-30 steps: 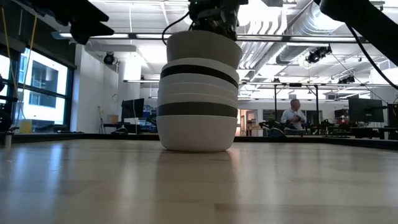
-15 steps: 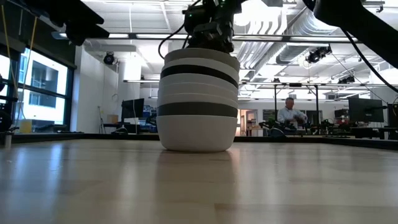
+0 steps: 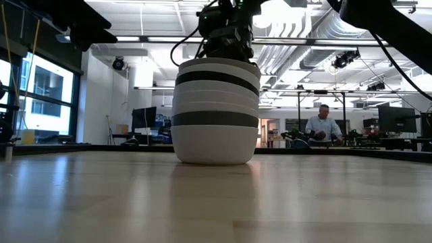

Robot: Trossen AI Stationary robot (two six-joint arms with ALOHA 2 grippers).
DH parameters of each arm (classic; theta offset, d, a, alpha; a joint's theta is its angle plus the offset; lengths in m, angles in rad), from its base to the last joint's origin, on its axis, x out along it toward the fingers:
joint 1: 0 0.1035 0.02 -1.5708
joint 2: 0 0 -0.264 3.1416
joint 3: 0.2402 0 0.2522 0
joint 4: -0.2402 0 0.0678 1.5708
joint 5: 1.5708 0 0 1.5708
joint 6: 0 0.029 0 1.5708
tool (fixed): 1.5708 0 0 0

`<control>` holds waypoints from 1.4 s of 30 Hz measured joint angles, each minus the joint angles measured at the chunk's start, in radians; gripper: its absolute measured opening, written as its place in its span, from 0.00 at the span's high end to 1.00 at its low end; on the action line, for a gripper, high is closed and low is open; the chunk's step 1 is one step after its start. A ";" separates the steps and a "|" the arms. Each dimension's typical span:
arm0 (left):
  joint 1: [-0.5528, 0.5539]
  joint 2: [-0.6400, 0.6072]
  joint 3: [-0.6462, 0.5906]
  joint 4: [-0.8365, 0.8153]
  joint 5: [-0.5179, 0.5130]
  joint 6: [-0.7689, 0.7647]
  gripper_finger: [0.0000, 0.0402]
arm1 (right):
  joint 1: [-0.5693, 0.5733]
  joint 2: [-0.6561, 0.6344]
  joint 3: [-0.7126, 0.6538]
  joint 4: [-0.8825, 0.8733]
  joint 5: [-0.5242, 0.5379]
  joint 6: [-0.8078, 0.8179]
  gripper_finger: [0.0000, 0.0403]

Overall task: Nest bowls inside each other
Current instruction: Stack the light gray bowl on top of the white bowl

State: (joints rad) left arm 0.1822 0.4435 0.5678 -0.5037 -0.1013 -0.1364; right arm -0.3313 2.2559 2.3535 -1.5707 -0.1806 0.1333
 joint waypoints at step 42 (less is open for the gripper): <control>0.000 0.000 0.000 -0.002 0.004 0.008 0.46 | 0.019 0.056 0.000 0.000 -0.104 -0.020 0.92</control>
State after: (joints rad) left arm 0.1822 0.4435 0.5682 -0.5053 -0.0971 -0.1280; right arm -0.3122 2.3119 2.3531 -1.5711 -0.2848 0.1135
